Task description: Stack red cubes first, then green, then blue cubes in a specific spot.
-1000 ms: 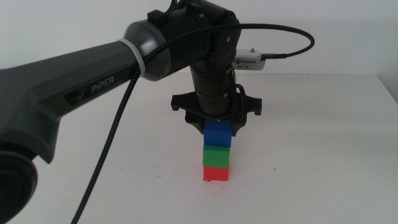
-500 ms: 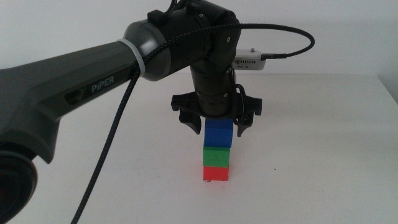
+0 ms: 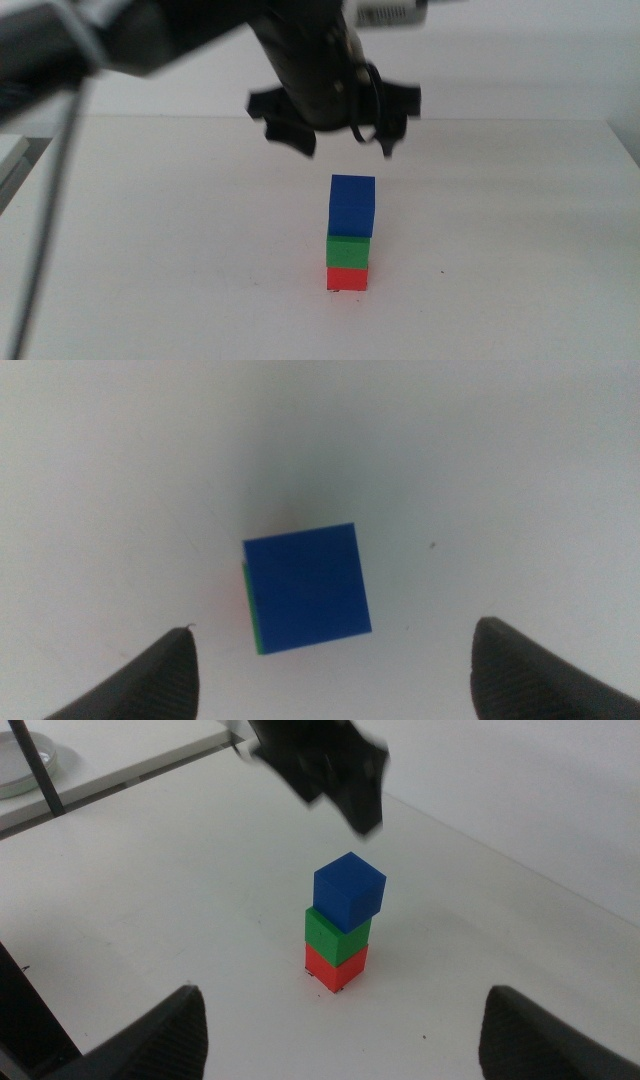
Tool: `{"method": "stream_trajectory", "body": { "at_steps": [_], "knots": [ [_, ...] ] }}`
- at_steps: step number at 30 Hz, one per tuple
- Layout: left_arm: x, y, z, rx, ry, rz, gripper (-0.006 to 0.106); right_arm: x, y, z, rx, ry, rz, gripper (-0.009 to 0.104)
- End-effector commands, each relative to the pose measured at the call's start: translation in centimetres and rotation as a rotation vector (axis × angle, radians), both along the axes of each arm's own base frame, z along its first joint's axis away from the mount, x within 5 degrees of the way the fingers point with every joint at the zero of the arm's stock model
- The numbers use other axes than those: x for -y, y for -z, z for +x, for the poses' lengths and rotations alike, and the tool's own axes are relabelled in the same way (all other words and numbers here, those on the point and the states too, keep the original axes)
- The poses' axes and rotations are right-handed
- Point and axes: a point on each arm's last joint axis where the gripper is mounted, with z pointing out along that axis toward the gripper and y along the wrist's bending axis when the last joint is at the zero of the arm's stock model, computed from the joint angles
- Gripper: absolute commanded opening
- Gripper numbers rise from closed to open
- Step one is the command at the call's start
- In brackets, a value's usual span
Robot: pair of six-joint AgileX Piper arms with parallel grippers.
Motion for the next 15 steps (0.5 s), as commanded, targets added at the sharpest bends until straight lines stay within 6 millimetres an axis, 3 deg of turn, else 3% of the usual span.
{"method": "stream_trajectory", "body": {
  "at_steps": [1,6,11,12,15],
  "knots": [
    [-1.8,-3.5,-1.5,0.099,0.011,-0.033,0.091,0.1,-0.1,0.0,0.019,0.0,-0.003,0.092],
    [-6.6,-8.3,-5.6,0.265,-0.004,-0.037,0.091,0.1,-0.1,0.0,0.019,0.0,-0.003,0.092],
    [-13.1,-9.5,-10.9,0.41,-0.037,0.048,0.091,0.1,-0.1,0.0,0.019,0.0,-0.003,0.092],
    [-15.2,-9.6,-12.8,0.458,-0.043,0.069,0.091,0.1,-0.1,0.0,0.019,0.0,-0.003,0.092],
    [-17.9,-9.7,-15.1,0.523,-0.066,0.081,0.091,0.1,-0.1,0.0,0.019,0.0,-0.003,0.092]
  ]
}}
